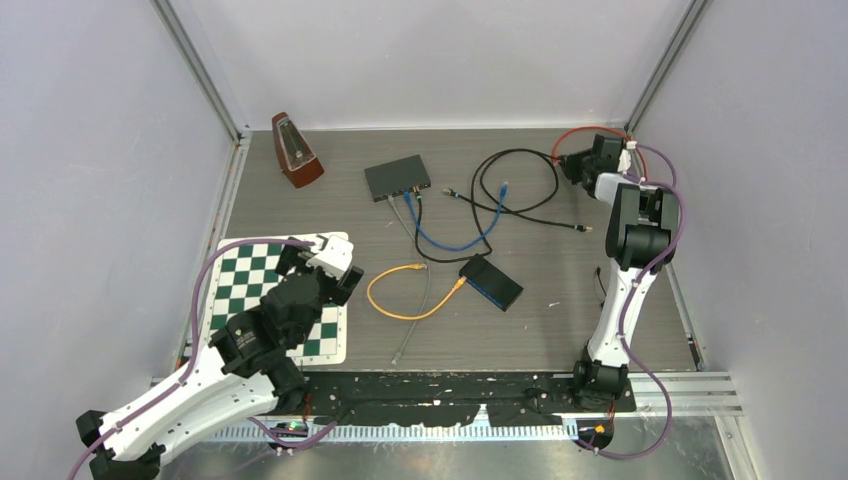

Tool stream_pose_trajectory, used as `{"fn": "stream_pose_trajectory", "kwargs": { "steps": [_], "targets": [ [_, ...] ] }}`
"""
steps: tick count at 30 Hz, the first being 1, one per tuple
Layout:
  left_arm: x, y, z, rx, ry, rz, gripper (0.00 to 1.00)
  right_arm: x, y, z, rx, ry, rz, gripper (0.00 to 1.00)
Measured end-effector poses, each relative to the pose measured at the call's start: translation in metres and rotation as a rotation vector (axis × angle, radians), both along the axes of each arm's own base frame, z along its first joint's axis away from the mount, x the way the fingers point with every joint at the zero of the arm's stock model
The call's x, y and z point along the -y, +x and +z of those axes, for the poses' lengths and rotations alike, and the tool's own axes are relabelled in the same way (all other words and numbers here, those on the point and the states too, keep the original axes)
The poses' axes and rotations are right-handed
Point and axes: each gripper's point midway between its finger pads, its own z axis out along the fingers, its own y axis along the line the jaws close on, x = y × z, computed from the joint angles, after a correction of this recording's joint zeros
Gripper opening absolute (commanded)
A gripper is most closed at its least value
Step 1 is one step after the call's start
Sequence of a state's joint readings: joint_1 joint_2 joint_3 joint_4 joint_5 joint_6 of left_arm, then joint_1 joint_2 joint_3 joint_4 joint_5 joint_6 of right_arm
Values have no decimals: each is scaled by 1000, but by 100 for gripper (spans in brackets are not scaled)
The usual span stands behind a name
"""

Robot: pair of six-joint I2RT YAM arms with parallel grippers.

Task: Insert the plug into the switch port
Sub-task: Pick up the connector from the center of the board.

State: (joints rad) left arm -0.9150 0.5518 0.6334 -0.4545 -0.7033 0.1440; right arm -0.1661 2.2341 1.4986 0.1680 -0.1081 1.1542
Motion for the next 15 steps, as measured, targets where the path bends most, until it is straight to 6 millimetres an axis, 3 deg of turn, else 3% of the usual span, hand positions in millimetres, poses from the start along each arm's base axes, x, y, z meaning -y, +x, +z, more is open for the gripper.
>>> {"fn": "stream_pose_trajectory", "kwargs": {
  "steps": [2,6,9,15],
  "targets": [
    [-1,0,0,2,3,3,94,2,3,5,13,-21,14,7],
    [-1,0,0,3,6,5,93,6,9,32,70,-81,47,5],
    [-1,0,0,3,7,5,93,9,11,71,141,-135,69,5],
    [-1,0,0,2,7,4,93,5,11,181,357,-226,108,9]
  ]
}}
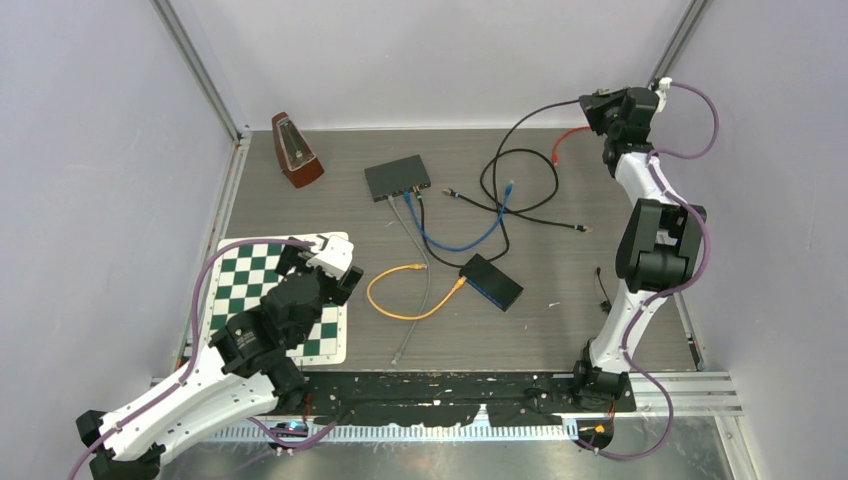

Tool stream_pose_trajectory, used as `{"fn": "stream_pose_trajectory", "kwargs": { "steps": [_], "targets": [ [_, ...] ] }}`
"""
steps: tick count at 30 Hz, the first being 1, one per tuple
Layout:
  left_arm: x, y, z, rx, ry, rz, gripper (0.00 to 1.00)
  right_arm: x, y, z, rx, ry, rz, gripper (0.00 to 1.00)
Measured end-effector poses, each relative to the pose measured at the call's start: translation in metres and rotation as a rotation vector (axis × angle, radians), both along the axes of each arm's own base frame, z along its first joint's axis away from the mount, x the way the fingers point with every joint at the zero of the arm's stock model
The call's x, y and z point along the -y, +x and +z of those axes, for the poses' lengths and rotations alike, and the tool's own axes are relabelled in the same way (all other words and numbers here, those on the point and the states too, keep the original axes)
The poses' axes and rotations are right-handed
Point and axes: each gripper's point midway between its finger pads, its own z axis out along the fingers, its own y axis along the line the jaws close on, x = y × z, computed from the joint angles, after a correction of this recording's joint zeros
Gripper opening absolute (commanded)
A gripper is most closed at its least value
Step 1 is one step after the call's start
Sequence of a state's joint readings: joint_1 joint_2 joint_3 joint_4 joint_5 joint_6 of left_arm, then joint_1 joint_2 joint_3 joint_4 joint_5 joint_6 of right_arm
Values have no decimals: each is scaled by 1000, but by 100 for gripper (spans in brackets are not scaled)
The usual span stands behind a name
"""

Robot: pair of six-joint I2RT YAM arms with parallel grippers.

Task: Insert the plug into the switch port
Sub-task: Pick up the connector from the center of the board.

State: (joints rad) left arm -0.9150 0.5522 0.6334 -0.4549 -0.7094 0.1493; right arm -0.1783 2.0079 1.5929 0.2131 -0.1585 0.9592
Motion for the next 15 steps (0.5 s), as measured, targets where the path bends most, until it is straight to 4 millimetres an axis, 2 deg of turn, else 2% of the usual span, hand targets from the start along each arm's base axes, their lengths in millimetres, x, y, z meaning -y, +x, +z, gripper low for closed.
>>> {"fn": "stream_pose_trajectory", "kwargs": {
  "steps": [3,6,9,11,12,13,14,15],
  "targets": [
    [0,0,0,0,0,0,93,-9,-3,19,39,-15,28,11],
    [0,0,0,-1,0,0,92,-20,-2,9,24,-21,67,13],
    [-1,-1,-1,-4,4,0,93,-37,4,-23,-31,-19,123,18],
    [-1,-1,0,-2,0,-1,92,-47,11,-47,-77,-21,162,25],
    [-1,-1,0,0,-2,0,92,-52,15,-57,-98,-26,183,36],
    [-1,-1,0,1,-2,0,92,-55,19,-61,-118,-42,208,43],
    [-2,-1,0,1,-2,2,92,-59,21,-80,-159,-45,225,54],
    [-2,-1,0,1,-1,2,92,-61,21,-90,-196,-68,243,59]
  ]
}}
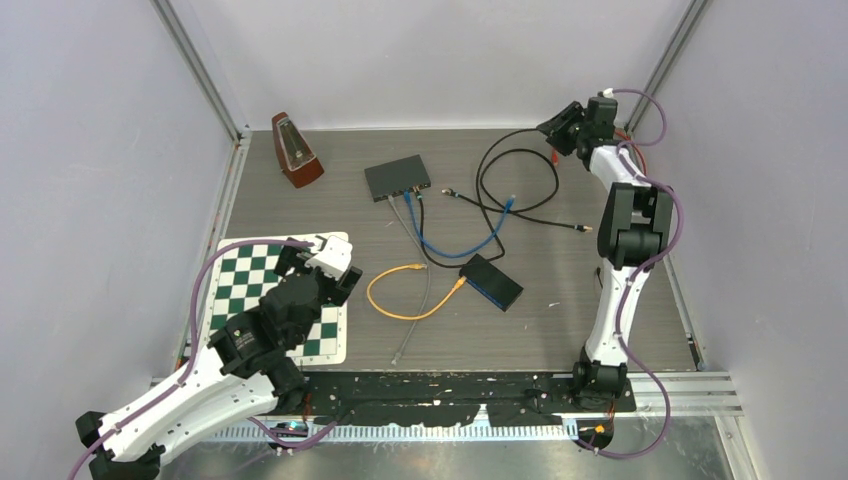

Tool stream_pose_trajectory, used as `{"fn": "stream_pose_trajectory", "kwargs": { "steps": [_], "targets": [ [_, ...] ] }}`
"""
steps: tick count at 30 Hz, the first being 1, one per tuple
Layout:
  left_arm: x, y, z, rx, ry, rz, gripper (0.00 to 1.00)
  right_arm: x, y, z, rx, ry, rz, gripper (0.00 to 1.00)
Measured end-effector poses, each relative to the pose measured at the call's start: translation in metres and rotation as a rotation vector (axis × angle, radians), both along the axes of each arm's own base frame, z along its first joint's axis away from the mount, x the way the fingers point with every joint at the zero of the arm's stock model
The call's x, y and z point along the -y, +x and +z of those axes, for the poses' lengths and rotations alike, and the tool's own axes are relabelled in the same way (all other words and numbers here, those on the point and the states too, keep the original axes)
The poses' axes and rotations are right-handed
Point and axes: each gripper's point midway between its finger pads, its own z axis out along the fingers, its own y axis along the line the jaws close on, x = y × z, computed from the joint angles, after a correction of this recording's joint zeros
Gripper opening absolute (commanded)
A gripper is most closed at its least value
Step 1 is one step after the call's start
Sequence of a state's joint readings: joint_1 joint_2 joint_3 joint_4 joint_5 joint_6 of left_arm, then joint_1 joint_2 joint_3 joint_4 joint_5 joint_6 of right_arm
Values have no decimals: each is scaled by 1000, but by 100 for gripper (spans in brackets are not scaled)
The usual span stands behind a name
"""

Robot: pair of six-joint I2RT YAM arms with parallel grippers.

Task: Insert the plug into the switch port
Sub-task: Pick up the connector from the center of the board.

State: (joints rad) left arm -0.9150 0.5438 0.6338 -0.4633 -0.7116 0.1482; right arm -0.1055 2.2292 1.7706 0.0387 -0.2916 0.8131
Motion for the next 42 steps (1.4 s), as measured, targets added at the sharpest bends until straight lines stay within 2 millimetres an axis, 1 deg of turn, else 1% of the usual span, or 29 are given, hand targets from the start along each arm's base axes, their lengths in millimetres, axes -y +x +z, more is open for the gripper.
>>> {"fn": "stream_pose_trajectory", "kwargs": {
  "steps": [1,2,4,6,8,10,13,14,17,20,24,27,28,31,33,35,37,40,42],
  "targets": [
    [0,0,0,0,1,1,93,-1,-2,-7,-33,-26,16,65],
    [-1,0,0,-1,2,3,92,-1,-7,-12,-69,-64,35,69],
    [-1,0,0,0,2,3,93,1,-17,-17,-121,-151,69,71],
    [-1,0,0,0,2,3,92,8,-26,-15,-155,-236,91,72],
    [-1,0,0,1,1,2,92,15,-44,-13,-209,-306,109,71],
    [-1,0,0,1,0,2,92,21,-61,-7,-244,-357,122,69],
    [-1,0,0,0,0,2,92,24,-88,1,-269,-408,140,68],
    [-1,-1,0,0,-1,0,92,24,-99,3,-275,-425,153,69],
    [0,-2,2,5,-15,-9,92,18,-119,7,-269,-489,225,69],
    [1,-3,4,8,-30,-23,92,4,-129,3,-255,-579,367,67],
    [5,-5,3,3,-40,-45,92,-18,-142,-13,-236,-668,584,65],
    [6,-5,4,4,-46,-53,92,-32,-159,-35,-202,-727,768,65],
    [6,-6,4,5,-48,-54,92,-34,-165,-43,-196,-748,819,64],
    [6,-6,6,8,-57,-60,92,-34,-193,-78,-195,-827,1008,64],
    [6,-7,6,10,-61,-63,92,-31,-207,-90,-191,-863,1101,63],
    [6,-7,7,13,-64,-63,92,-30,-211,-94,-163,-906,1172,60],
    [6,-7,8,15,-67,-64,92,-30,-206,-91,-123,-939,1208,59],
    [6,-8,8,16,-68,-64,92,-32,-190,-85,-50,-984,1256,58],
    [6,-8,8,17,-70,-65,93,-33,-182,-86,-16,-1006,1284,59]
  ]
}}
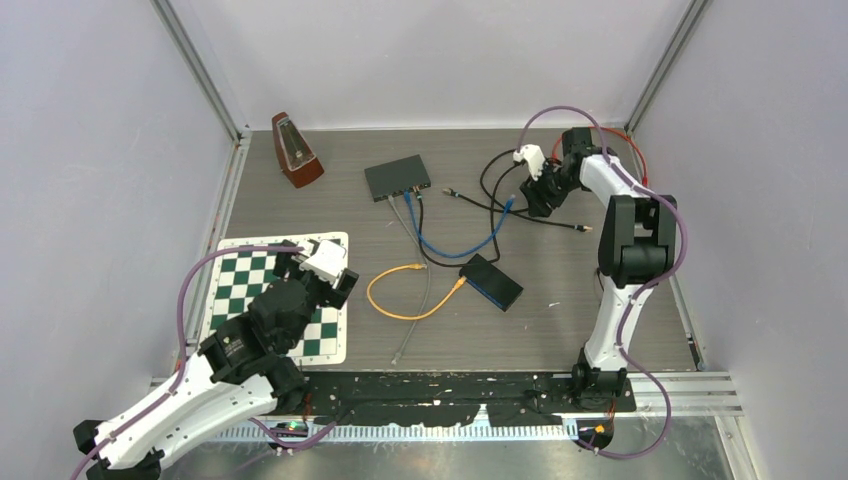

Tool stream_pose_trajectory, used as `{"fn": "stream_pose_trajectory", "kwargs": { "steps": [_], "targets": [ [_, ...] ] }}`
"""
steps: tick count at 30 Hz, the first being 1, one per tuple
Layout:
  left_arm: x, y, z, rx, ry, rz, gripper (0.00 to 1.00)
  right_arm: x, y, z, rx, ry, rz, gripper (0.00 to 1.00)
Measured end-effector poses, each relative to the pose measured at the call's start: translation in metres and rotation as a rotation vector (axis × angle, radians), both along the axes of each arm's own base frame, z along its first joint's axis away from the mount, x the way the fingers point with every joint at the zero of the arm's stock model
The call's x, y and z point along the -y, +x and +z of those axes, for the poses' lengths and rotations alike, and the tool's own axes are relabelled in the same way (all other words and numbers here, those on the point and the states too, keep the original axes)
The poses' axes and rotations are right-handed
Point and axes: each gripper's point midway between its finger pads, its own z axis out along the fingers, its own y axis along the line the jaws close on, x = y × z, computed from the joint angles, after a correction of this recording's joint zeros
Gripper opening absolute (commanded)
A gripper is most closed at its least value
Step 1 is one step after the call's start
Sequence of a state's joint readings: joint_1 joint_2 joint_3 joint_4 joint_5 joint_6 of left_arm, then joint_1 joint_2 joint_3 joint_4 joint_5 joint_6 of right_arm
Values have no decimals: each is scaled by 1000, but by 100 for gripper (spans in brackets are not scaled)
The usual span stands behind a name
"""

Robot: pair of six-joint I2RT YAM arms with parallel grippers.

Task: Insert the plug into the switch port
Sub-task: Pick up the connector from the center of the board.

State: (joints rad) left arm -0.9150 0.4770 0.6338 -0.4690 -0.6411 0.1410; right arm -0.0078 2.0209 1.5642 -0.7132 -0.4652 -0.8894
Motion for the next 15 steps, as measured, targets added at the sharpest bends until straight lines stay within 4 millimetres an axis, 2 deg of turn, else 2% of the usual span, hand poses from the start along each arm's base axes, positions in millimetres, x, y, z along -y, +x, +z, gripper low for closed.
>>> {"fn": "stream_pose_trajectory", "kwargs": {
  "steps": [5,8,10,15],
  "targets": [
    [0,0,1,2,-1,0,92,-10,-6,-22,-45,-35,73,59],
    [0,0,1,3,-1,0,93,-18,-11,-39,-89,-69,98,56],
    [-1,0,1,4,-3,0,93,-20,-6,-37,-79,-86,101,52],
    [-3,-2,5,18,-21,1,93,-19,-1,-40,-82,-113,93,23]
  ]
}}
